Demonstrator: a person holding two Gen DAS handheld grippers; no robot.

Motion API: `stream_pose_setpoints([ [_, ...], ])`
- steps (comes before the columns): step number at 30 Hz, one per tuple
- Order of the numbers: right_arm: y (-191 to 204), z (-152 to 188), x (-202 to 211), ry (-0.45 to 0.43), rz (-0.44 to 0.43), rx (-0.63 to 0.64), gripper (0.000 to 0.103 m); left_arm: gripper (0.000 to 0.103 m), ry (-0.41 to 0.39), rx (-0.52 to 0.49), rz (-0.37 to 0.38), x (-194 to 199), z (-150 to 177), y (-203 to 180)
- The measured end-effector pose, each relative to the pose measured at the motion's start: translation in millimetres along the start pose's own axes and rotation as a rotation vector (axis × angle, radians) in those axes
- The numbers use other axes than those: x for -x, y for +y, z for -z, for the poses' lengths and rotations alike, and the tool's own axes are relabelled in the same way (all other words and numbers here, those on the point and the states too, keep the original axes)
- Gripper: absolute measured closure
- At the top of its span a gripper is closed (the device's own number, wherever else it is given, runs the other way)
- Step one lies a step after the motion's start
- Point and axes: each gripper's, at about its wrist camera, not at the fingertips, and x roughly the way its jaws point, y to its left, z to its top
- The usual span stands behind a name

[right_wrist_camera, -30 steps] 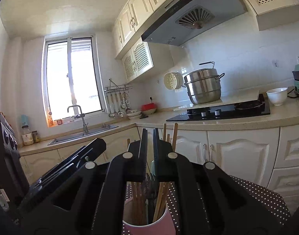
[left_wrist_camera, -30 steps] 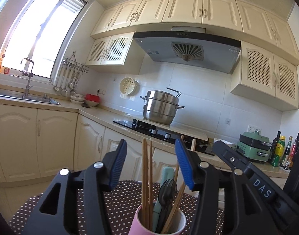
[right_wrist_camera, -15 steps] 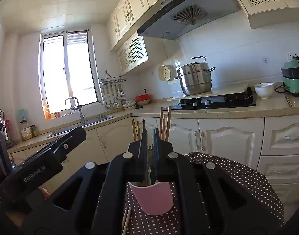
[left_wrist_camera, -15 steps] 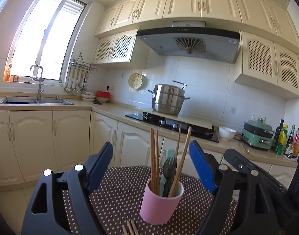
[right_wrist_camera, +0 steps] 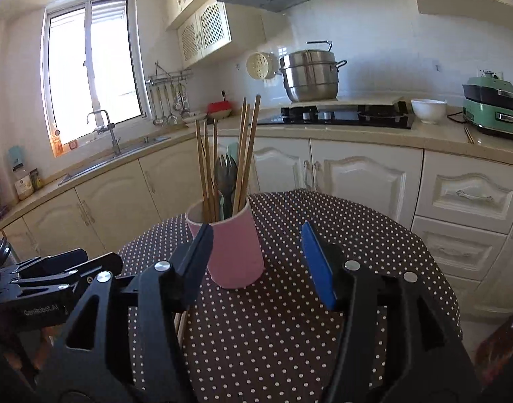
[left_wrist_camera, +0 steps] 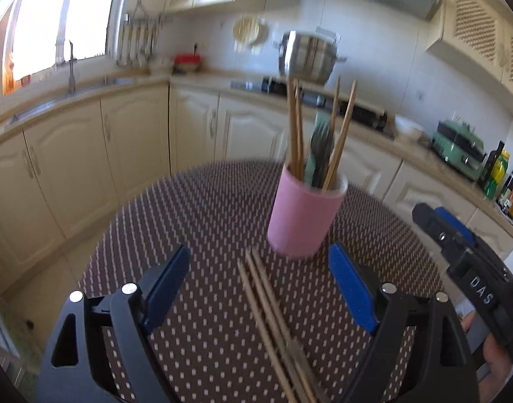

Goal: Organize utensils
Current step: 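Withdraw both tools and move them to the remaining chopsticks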

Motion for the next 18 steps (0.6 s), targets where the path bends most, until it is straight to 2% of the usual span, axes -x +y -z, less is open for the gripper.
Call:
stream_pose_setpoints([
  [2, 0, 9, -4, 0.049, -0.002, 0.004, 0.046, 0.020, 0.083, 0.031, -0.001, -11, 10, 9],
  [6, 4, 23, -15, 0.154, -0.017, 0.027, 0.045, 0.020, 0.284, 0.035, -0.076, -41, 29, 22],
  [8, 6, 29, -19, 0.186, -0.020, 0.039, 0.045, 0.020, 0.352, 0.051, -0.080, -51, 37, 28],
  [18, 10, 41, -31, 0.290, -0.050, 0.075, 0.044, 0.020, 0.439, 0.018, -0.119, -77, 52, 27],
])
